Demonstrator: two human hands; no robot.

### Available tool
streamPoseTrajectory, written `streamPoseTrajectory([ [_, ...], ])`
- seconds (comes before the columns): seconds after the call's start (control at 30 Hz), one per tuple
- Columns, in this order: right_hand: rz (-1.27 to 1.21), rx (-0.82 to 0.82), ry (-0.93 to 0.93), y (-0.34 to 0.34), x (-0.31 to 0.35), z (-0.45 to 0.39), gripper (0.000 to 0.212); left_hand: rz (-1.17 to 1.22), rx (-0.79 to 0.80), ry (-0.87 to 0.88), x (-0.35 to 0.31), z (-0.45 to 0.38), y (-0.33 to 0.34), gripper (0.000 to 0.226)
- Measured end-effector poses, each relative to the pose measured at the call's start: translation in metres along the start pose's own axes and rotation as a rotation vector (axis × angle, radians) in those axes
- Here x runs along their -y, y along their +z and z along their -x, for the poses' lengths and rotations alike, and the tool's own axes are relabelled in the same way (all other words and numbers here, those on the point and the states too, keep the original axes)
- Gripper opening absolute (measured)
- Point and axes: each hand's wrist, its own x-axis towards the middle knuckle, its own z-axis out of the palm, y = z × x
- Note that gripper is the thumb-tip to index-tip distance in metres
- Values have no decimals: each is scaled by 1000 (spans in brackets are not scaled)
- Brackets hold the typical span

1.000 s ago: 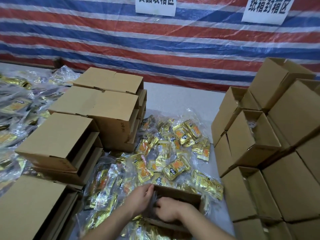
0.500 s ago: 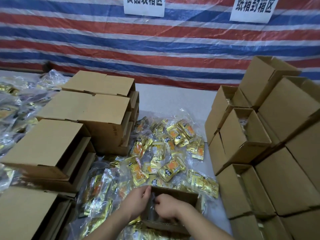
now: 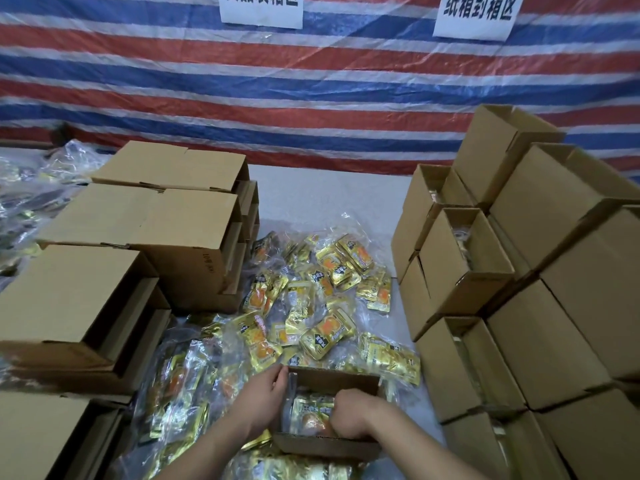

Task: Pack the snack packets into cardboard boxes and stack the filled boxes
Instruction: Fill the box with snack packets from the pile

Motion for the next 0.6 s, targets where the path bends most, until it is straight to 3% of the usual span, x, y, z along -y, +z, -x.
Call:
streamPoseTrajectory([
  [0.07, -38, -110, -51, -1, -1, 10, 24, 10, 12, -11, -1, -1, -1, 26],
  [0.2, -206, -548, -232, -15, -4, 30, 20, 7, 29, -24, -3, 0, -2, 26],
  [0.27, -109, -675, -293, -29, -10, 29, 25, 11, 31, -24, -5, 0, -3, 26],
  [0.4, 175, -524, -204, -44, -22, 13, 44, 7, 39, -30, -8, 2, -4, 26],
  [0.5, 228, -405, -187, -35, -25, 2, 37, -13, 48, -41, -8, 2, -6, 26],
  [0.6, 254, -408, -202, -25, -27, -4, 24, 8, 60, -63, -9, 2, -7, 27],
])
